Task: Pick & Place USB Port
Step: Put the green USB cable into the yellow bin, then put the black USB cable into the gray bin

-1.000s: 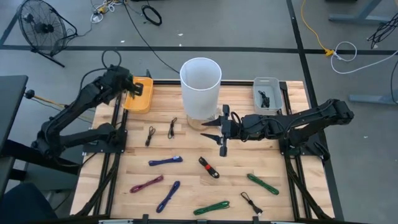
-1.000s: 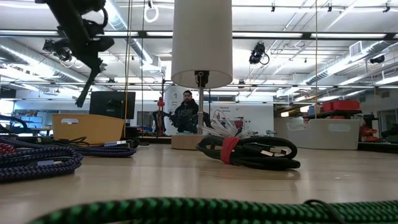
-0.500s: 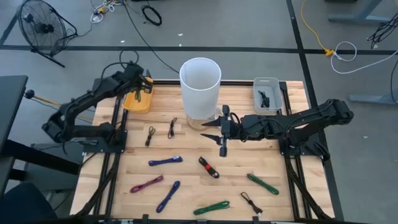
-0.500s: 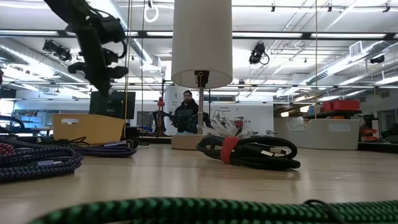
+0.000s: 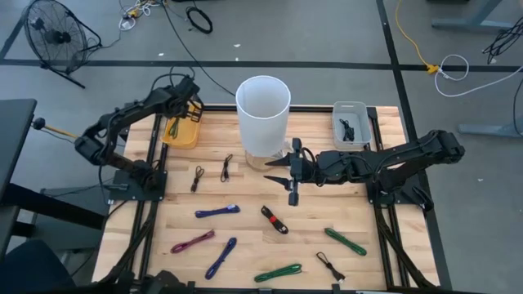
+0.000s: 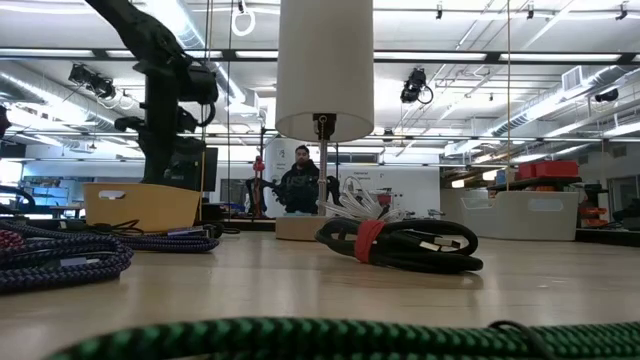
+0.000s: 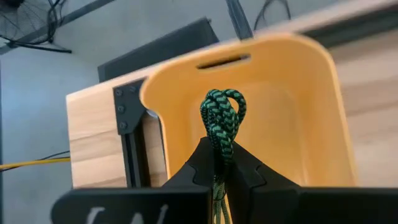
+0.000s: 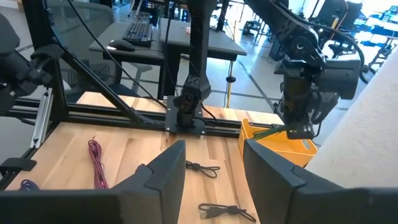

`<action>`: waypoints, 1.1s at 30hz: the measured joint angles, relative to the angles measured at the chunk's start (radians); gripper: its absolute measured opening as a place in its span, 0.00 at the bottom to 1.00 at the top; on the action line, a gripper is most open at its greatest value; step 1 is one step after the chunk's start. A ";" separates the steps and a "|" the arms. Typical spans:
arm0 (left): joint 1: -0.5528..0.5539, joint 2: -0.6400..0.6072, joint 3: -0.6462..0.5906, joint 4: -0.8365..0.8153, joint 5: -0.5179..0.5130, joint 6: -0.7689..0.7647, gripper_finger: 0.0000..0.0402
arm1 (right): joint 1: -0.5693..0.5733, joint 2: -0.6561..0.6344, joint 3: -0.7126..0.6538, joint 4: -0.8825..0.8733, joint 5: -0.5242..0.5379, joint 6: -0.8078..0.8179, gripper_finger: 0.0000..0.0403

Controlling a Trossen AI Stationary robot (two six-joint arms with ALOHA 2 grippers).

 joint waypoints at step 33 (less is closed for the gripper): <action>-0.110 -0.214 -0.016 -0.321 0.492 0.042 0.48 | 0.000 0.000 0.000 -0.001 0.002 0.008 0.40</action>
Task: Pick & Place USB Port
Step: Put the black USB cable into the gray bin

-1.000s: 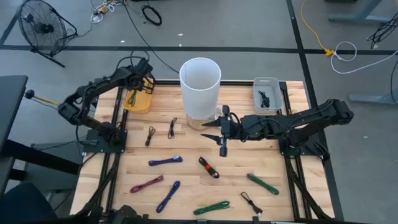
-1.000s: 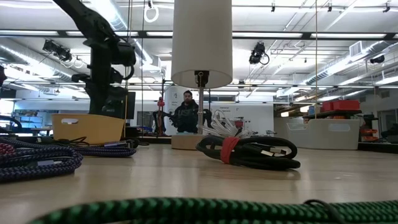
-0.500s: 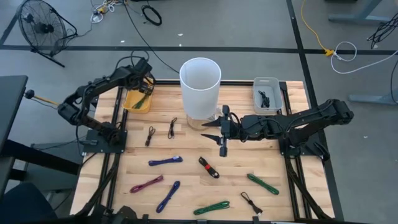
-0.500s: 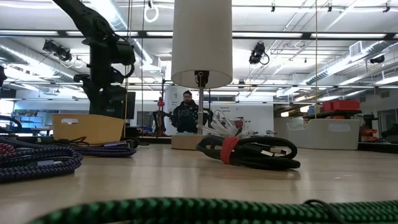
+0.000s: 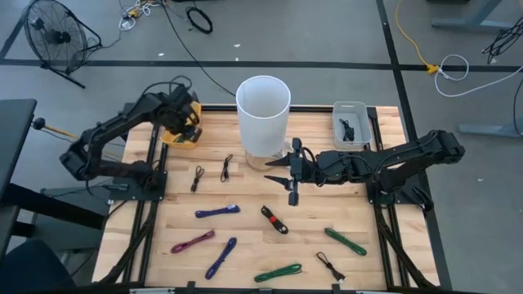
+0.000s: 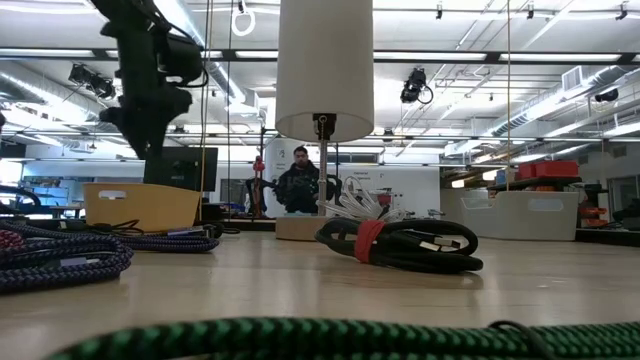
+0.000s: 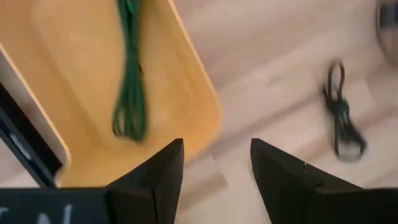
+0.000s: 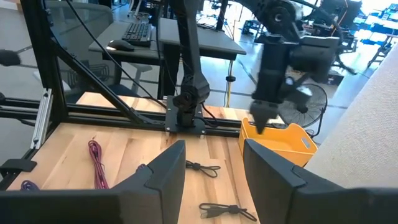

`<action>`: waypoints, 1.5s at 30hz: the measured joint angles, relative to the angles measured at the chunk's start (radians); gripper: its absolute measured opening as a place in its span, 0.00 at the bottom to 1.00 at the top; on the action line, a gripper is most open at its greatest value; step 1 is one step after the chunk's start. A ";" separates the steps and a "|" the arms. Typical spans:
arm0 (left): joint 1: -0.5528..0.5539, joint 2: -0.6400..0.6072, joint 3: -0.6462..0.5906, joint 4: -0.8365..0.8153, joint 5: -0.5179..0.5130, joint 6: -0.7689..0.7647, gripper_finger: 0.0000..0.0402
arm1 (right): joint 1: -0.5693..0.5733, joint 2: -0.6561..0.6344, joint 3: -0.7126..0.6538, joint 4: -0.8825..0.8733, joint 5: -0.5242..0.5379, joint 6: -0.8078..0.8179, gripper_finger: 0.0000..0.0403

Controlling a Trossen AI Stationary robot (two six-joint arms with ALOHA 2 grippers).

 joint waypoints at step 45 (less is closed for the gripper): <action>-0.774 0.124 -0.389 0.361 -0.098 -0.725 0.47 | 0.000 0.000 0.000 -0.003 0.000 -0.004 0.40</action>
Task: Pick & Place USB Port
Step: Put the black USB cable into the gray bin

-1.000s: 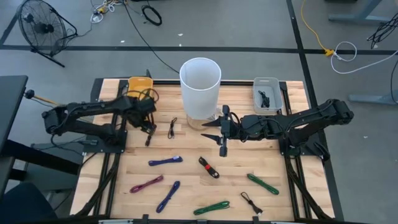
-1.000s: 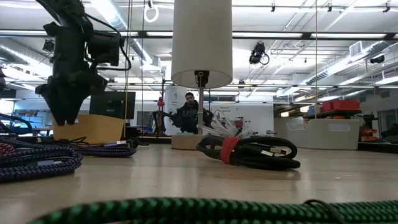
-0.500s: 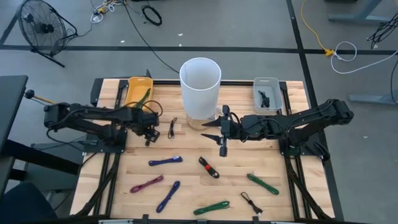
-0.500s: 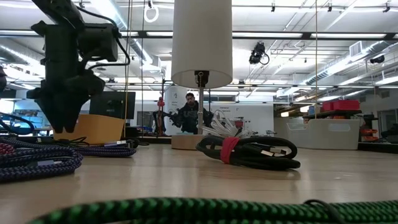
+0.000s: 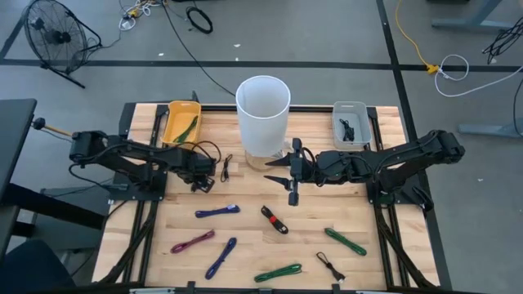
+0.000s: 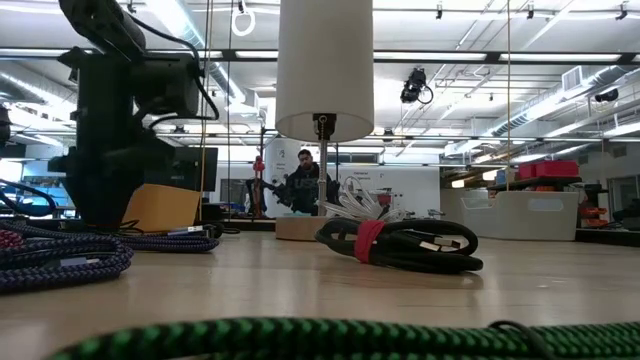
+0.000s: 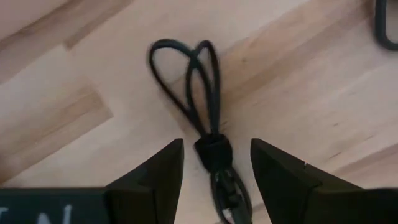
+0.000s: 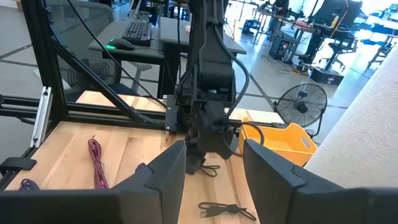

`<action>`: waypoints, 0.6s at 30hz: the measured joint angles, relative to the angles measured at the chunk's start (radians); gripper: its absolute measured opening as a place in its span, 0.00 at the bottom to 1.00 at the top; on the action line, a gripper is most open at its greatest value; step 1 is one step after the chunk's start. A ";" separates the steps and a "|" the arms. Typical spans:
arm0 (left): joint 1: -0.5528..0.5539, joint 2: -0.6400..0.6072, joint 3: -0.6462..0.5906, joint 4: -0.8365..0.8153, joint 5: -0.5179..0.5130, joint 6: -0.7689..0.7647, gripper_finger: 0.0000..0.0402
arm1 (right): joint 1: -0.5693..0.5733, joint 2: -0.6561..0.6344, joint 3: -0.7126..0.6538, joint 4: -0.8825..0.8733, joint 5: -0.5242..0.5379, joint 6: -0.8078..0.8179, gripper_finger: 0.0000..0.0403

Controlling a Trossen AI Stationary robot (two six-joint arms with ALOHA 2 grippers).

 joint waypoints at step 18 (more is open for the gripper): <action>-0.101 -0.004 0.109 0.045 0.006 0.168 0.09 | 0.000 0.000 0.000 -0.003 0.001 0.003 0.40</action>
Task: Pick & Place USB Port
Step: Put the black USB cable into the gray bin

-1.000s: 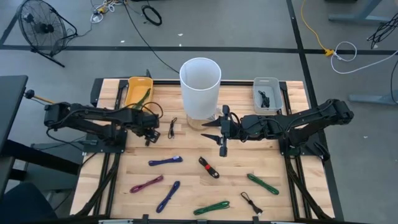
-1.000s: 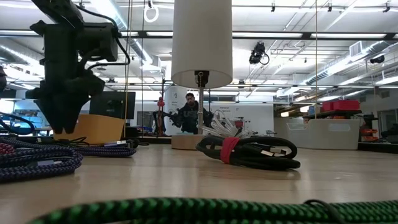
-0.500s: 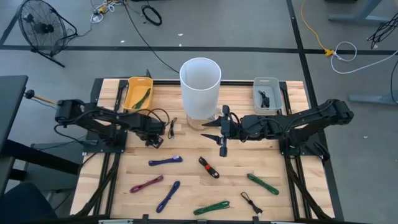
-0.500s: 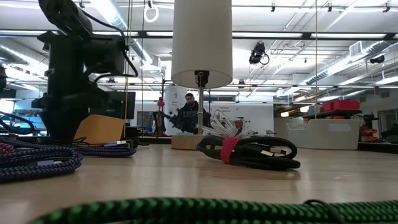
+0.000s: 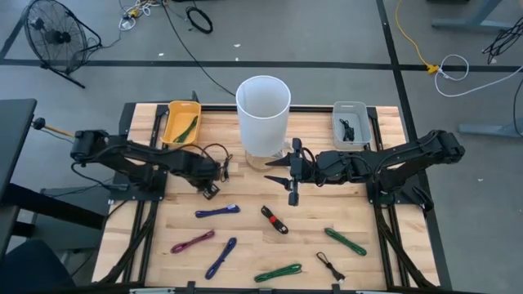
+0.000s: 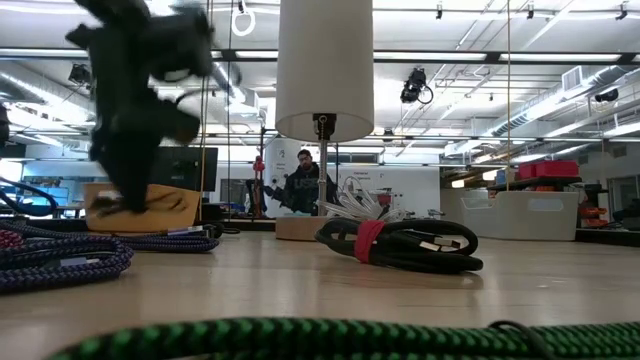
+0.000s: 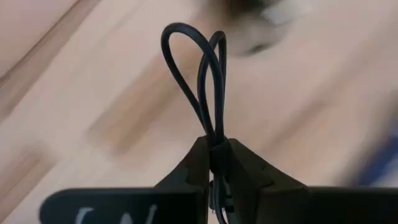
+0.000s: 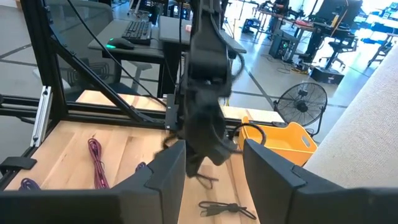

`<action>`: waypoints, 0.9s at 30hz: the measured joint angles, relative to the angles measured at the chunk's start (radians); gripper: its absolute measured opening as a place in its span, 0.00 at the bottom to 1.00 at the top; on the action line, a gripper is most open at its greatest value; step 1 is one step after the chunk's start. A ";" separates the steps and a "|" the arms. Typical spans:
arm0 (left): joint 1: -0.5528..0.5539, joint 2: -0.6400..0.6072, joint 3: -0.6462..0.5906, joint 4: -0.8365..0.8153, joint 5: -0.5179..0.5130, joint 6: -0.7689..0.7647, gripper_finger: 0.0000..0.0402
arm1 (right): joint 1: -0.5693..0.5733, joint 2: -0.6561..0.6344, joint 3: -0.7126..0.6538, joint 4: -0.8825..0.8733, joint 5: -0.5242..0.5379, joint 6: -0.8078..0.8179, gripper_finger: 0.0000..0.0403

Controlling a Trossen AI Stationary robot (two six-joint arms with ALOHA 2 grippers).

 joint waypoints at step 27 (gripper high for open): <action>-0.220 -0.163 0.347 0.660 -0.177 0.748 0.09 | 0.000 0.000 0.000 0.063 -0.001 0.024 0.40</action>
